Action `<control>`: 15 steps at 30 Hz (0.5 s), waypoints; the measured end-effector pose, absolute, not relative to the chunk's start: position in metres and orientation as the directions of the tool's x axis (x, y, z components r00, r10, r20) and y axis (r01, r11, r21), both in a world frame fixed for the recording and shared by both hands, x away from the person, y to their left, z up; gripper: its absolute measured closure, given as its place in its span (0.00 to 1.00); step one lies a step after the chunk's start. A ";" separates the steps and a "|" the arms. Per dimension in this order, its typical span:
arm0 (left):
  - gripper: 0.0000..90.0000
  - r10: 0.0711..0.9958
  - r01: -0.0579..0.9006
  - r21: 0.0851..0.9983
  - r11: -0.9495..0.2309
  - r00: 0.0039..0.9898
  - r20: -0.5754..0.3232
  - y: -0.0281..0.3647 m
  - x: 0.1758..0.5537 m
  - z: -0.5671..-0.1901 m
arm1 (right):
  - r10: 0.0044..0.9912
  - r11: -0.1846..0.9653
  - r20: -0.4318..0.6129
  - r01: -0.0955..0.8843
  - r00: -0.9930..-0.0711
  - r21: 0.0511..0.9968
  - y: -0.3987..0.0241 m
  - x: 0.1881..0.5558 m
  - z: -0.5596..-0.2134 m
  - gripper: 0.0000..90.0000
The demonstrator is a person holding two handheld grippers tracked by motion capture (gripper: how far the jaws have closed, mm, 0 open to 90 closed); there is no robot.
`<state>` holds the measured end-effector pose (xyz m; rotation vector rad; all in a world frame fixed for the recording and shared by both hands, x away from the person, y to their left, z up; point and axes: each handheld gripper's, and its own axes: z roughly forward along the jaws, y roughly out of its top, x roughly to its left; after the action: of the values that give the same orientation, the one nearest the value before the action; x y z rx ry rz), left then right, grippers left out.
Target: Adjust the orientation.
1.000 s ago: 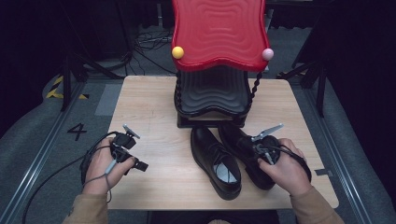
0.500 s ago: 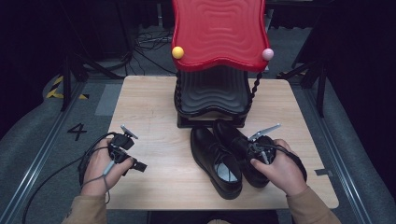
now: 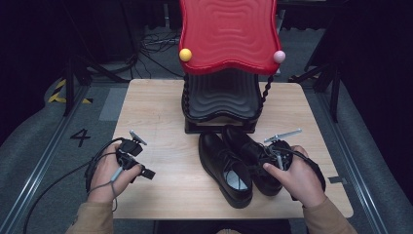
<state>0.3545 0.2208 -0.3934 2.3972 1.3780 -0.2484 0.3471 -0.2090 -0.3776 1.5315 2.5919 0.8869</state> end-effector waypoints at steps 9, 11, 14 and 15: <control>0.51 0.799 0.864 0.222 -0.452 0.503 -0.330 0.223 0.354 -0.394 | 0.832 0.399 0.202 0.810 -0.517 0.430 -0.188 0.347 -0.387 0.39; 0.51 0.798 0.862 0.222 -0.456 0.507 -0.327 0.223 0.354 -0.393 | 0.830 0.416 0.194 0.813 -0.522 0.408 -0.182 0.349 -0.391 0.39; 0.51 0.798 0.862 0.224 -0.454 0.506 -0.327 0.222 0.354 -0.393 | 0.836 0.433 0.173 0.819 -0.521 0.376 -0.175 0.352 -0.396 0.39; 0.51 0.798 0.861 0.225 -0.455 0.507 -0.327 0.222 0.354 -0.393 | 0.836 0.438 0.165 0.818 -0.523 0.373 -0.174 0.353 -0.398 0.39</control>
<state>0.3543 0.2221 -0.3928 2.3941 1.3791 -0.2461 0.3531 -0.1741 -0.3976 1.5125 2.6261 0.6422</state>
